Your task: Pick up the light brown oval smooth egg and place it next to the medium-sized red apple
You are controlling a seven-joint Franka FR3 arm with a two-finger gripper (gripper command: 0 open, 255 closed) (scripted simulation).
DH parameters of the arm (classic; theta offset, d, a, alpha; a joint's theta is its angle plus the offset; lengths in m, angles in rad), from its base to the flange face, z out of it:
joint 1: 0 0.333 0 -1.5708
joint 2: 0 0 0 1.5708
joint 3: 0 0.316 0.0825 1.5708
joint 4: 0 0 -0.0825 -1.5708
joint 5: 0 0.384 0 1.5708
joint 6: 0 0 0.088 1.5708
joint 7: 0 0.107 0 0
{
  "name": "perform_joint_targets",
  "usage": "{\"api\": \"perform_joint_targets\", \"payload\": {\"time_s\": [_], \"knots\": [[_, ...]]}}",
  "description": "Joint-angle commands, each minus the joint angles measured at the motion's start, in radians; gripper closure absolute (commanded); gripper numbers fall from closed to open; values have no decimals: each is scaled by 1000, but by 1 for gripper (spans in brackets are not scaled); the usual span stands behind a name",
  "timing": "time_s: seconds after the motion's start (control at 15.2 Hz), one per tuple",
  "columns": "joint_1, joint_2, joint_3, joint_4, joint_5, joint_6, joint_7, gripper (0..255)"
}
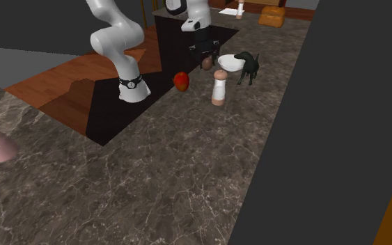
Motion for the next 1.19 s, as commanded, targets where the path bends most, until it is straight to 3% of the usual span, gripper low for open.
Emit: {"api": "perform_joint_targets", "payload": {"time_s": [0.0, 0.33, 1.12], "knots": [[31, -34, 25, -11, 21, -19, 41, 255], [104, -95, 101, -23, 67, -55, 148, 255], [77, 36, 191, -107, 87, 160, 165, 255]]}}
